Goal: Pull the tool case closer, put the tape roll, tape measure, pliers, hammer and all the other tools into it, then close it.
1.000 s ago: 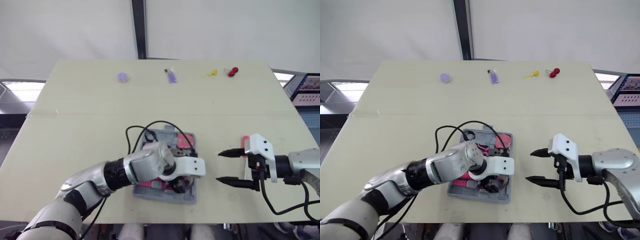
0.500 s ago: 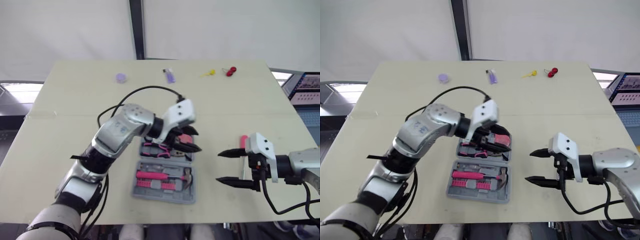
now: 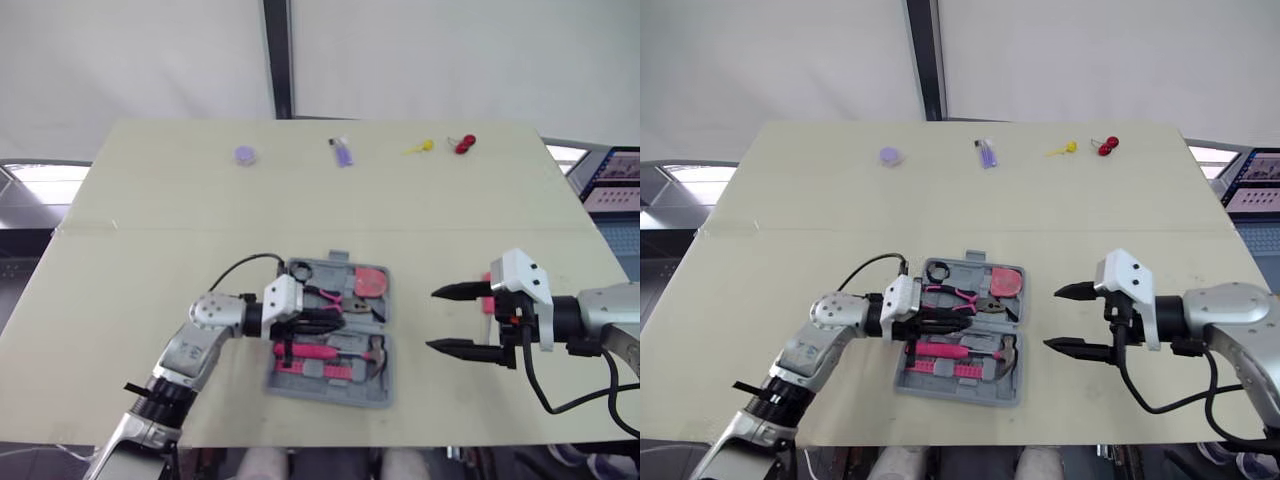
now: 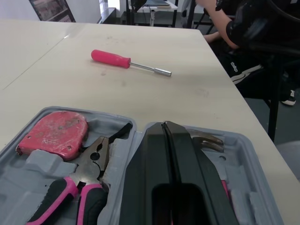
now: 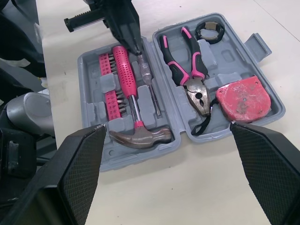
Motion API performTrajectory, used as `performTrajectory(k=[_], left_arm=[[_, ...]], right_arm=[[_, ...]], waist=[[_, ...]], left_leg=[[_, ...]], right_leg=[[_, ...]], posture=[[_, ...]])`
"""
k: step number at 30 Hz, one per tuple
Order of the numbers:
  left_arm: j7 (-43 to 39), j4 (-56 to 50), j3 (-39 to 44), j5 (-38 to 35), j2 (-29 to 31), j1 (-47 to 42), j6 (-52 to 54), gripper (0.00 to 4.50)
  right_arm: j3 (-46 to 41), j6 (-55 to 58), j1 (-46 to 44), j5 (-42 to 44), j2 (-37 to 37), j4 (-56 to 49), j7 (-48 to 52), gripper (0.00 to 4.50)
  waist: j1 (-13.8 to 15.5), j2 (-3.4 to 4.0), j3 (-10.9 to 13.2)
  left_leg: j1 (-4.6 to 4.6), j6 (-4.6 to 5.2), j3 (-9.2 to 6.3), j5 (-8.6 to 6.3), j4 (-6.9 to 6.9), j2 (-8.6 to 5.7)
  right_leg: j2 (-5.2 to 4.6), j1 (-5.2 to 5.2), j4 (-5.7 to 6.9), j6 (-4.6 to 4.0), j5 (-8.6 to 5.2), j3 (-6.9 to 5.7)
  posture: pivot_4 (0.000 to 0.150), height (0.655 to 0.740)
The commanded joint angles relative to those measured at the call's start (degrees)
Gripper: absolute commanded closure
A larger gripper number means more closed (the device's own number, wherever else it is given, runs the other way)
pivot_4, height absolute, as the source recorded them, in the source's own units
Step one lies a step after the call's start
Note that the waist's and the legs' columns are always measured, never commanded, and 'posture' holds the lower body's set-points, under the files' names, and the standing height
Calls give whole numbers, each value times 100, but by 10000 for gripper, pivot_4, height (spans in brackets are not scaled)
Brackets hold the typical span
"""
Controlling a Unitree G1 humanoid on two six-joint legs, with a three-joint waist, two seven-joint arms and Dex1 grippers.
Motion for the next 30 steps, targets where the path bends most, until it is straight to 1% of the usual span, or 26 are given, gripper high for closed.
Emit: performTrajectory(k=[1, 5, 8, 14, 19, 21, 26, 30], left_arm=[[-56, 317, -100, 287, 98, 37, -236, 44593], [-246, 615, -209, 363, 121, 56, -260, 44593], [-250, 818, -339, 545, 112, 69, -285, 44593], [-283, 985, -451, 675, 58, 65, -308, 44593], [-164, 1222, -511, 867, 32, 70, -423, 44593], [-101, 1371, -629, 1097, 81, 72, -583, 44593], [37, 1625, -737, 1297, 73, 81, -471, 44593], [89, 1827, -920, 1540, 167, 68, -668, 44593]], right_arm=[[-93, -44, -15, 45, -5, -76, 17, 0], [-38, -89, -28, -9, -21, -29, 57, 0], [-4, -104, -64, -19, -30, 10, 79, 0], [4, -91, -66, -16, -54, 12, 109, 0], [-34, -79, -38, -12, -85, 4, 140, 0], [-39, -75, -33, -16, -95, 3, 149, 0], [-59, -89, 0, -25, -108, -2, 169, 0], [-78, -108, 18, -58, -129, 14, 201, 0]], waist=[[-9, 2, -1], [-11, 4, -2], [-11, 4, -2], [-12, 5, -3], [-12, 5, -4], [-9, 6, -4], [6, 7, -17], [5, 27, -45]], left_leg=[[1, 0, 1, 0, 0, 0], [3, 0, 2, 0, -3, 0], [2, 0, 2, 0, -3, 0], [3, 0, 1, 0, -3, 0], [4, 0, 1, 0, -3, 0], [5, 0, 1, 0, -3, 0], [18, 0, 1, 0, -3, 0], [21, 0, 2, -1, -3, 0]], right_leg=[[0, 0, 0, 0, 0, 0], [0, 0, -1, 0, 0, 0], [0, 0, 0, 0, 0, 0], [0, 0, 1, 0, 0, 0], [0, 1, 1, 0, 0, 0], [0, 2, 1, 0, 0, 0], [0, 17, 0, 0, 0, 0], [0, 20, -1, 0, 0, 1]], posture=[[1500, 7400], [1500, 7400], [1500, 7400], [1500, 7400], [1500, 7400], [1500, 7400], [1500, 7400], [1500, 7400]])
